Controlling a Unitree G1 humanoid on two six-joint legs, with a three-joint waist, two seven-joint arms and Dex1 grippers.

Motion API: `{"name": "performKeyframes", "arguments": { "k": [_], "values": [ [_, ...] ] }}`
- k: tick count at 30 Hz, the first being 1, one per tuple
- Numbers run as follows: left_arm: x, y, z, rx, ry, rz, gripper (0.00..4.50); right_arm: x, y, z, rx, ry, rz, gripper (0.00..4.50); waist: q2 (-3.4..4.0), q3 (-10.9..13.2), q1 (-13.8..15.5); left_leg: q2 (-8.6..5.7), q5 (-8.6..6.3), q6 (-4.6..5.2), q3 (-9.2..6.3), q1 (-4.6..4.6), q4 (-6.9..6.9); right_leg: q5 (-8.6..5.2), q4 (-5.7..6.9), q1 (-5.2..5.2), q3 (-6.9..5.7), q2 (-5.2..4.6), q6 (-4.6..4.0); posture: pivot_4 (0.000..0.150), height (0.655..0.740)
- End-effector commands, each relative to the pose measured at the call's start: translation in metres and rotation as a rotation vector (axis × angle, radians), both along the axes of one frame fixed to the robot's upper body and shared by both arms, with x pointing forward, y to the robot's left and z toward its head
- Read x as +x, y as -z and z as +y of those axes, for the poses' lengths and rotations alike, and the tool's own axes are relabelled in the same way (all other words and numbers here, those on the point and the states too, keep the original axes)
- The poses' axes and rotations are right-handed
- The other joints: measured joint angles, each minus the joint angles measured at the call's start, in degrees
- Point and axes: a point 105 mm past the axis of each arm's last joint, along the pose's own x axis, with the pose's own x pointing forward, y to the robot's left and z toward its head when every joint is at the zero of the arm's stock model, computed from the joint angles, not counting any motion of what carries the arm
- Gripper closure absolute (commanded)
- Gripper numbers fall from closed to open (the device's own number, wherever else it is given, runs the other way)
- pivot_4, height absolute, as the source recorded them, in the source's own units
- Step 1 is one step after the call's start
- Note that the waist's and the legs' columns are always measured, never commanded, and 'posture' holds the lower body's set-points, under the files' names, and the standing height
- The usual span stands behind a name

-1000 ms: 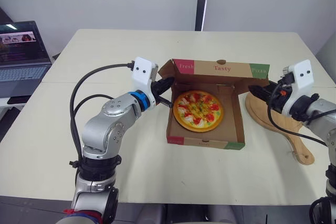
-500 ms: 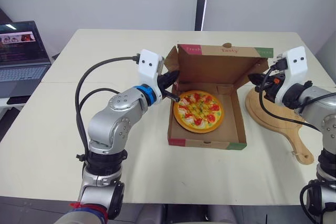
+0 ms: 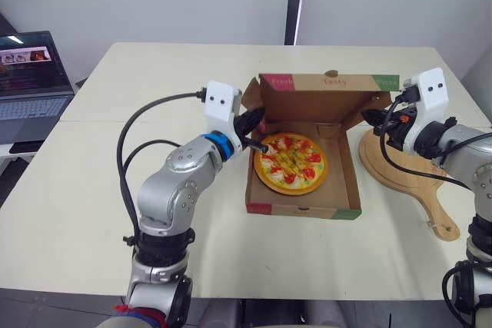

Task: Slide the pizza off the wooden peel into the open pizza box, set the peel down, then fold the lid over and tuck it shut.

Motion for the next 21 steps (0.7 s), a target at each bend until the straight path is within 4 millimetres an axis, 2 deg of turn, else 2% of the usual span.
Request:
{"name": "performKeyframes", "arguments": {
  "k": [1, 8, 15, 21],
  "values": [
    [-0.022, -0.013, -0.007, -0.035, 0.099, -0.055, 4.50, -0.013, -0.005, 0.011, 0.010, -0.067, -0.022, 4.48, 0.00, 0.00, -0.05, 0.00, 0.00, 0.00, 0.01, 0.00, 0.00, 0.00, 0.00, 0.00, 0.01, 0.00, 0.00, 0.150, 0.7400],
    [-0.032, -0.008, 0.005, -0.022, 0.109, -0.059, 4.50, -0.026, 0.001, 0.019, 0.050, -0.064, -0.030, 4.48, 0.01, 0.00, -0.23, 0.02, 0.00, 0.00, 0.00, 0.02, -0.01, 0.00, 0.02, 0.00, 0.01, 0.02, 0.00, 0.150, 0.7400],
    [-0.031, -0.010, 0.006, -0.008, 0.105, -0.084, 4.50, -0.025, -0.008, 0.020, 0.056, -0.057, -0.050, 4.48, 0.01, -0.01, -0.32, 0.02, 0.00, 0.00, 0.01, 0.02, -0.01, 0.00, 0.00, 0.00, 0.01, 0.02, 0.00, 0.150, 0.7400],
    [-0.033, -0.012, 0.018, 0.068, 0.137, -0.097, 4.50, -0.025, -0.011, 0.014, 0.033, -0.048, -0.046, 4.48, 0.01, 0.00, -0.34, 0.02, 0.00, 0.01, 0.00, 0.01, -0.03, 0.00, -0.01, 0.00, 0.00, 0.03, -0.01, 0.150, 0.7400]
  ]
}}
